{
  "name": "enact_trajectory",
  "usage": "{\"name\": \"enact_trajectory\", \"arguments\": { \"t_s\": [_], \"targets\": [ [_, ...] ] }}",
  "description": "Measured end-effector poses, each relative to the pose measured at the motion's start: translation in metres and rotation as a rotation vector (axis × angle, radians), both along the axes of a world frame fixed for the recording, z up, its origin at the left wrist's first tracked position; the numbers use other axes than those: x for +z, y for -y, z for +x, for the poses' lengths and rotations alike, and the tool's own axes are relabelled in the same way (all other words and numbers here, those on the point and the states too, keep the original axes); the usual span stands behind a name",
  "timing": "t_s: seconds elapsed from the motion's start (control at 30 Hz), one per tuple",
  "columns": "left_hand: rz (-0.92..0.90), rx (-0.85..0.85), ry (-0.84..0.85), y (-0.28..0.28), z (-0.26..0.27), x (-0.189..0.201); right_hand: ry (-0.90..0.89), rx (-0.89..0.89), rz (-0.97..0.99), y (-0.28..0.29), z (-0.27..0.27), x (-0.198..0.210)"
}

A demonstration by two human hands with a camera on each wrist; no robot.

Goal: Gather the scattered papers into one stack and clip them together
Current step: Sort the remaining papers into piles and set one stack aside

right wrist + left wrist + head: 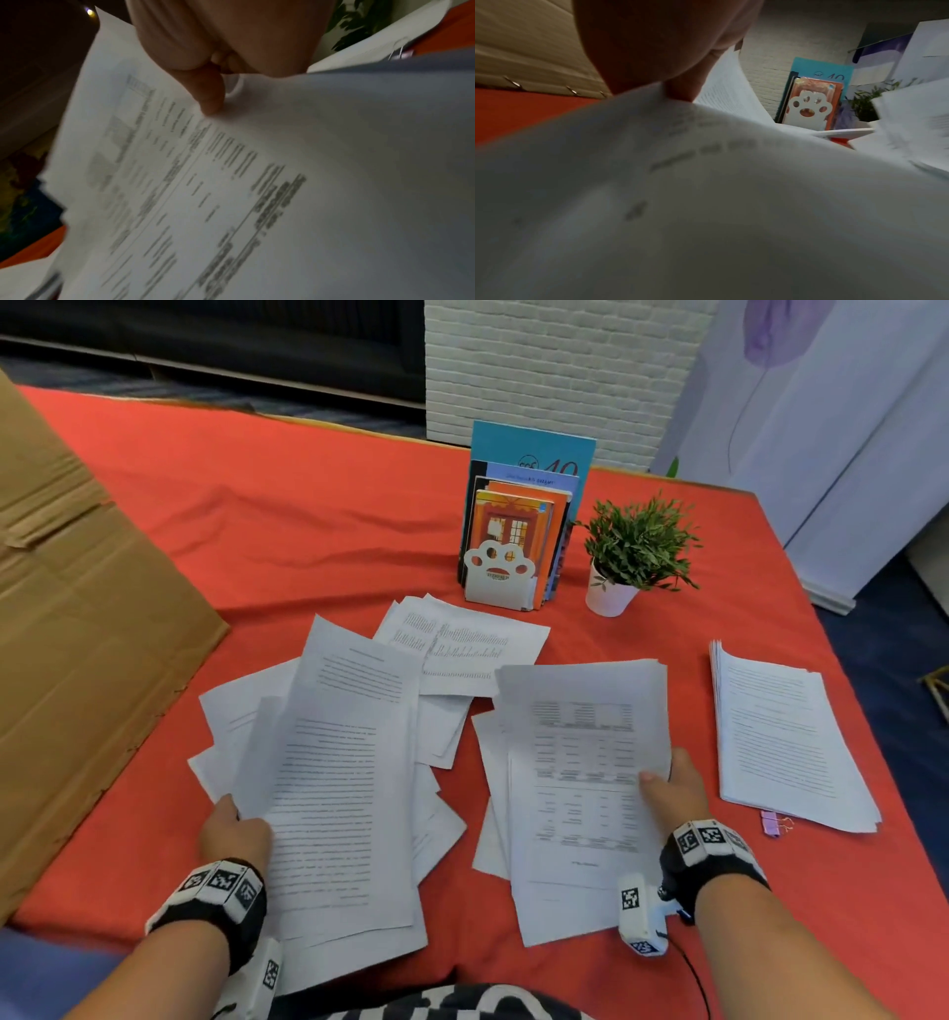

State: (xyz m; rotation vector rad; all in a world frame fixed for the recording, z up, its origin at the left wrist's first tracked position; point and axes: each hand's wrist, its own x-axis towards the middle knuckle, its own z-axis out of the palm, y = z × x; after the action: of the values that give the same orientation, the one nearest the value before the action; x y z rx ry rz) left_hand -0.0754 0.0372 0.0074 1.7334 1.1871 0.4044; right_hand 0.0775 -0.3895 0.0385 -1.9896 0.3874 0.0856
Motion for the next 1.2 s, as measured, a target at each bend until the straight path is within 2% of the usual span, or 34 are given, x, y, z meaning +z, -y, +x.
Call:
{"name": "enact_trajectory", "arguments": {
  "t_s": [0.1,0.2,0.27,0.47,0.7,0.8,0.93,1.1,1.17,1.2],
  "targets": [
    [0.005,0.054,0.016,-0.012,-0.005,0.005,-0.049,0.086,0.062,0.012,0.012,-0.002],
    [-0.012,0.054,-0.010,-0.018,-0.007,0.005,-0.071,0.179,-0.087,0.021,0.019,-0.007],
    [-0.038,0.029,-0.024,-0.019,-0.005,0.004,-0.065,0.196,-0.097,0.023,0.018,-0.006],
    [-0.069,-0.162,-0.066,-0.005,0.006,0.014,-0.114,0.173,0.192,0.010,0.012,0.011],
    [-0.084,-0.288,-0.127,0.007,0.017,0.017,-0.036,0.362,0.543,-0.018,0.021,0.051],
    [-0.159,-0.308,-0.085,0.008,0.018,0.021,-0.024,0.375,0.582,-0.036,0.027,0.062],
    [-0.382,-0.275,0.029,0.021,0.021,0.025,-0.080,0.326,0.528,-0.074,0.027,0.045],
    [-0.565,-0.230,0.072,0.046,0.027,0.017,-0.302,0.337,0.481,-0.117,0.008,0.008],
    [-0.568,-0.251,0.045,0.054,0.026,0.010,-0.323,0.364,0.336,-0.121,0.006,-0.022],
    [-0.505,-0.297,-0.001,0.056,0.025,0.005,-0.331,0.405,0.265,-0.120,0.009,-0.046]
  ]
}}
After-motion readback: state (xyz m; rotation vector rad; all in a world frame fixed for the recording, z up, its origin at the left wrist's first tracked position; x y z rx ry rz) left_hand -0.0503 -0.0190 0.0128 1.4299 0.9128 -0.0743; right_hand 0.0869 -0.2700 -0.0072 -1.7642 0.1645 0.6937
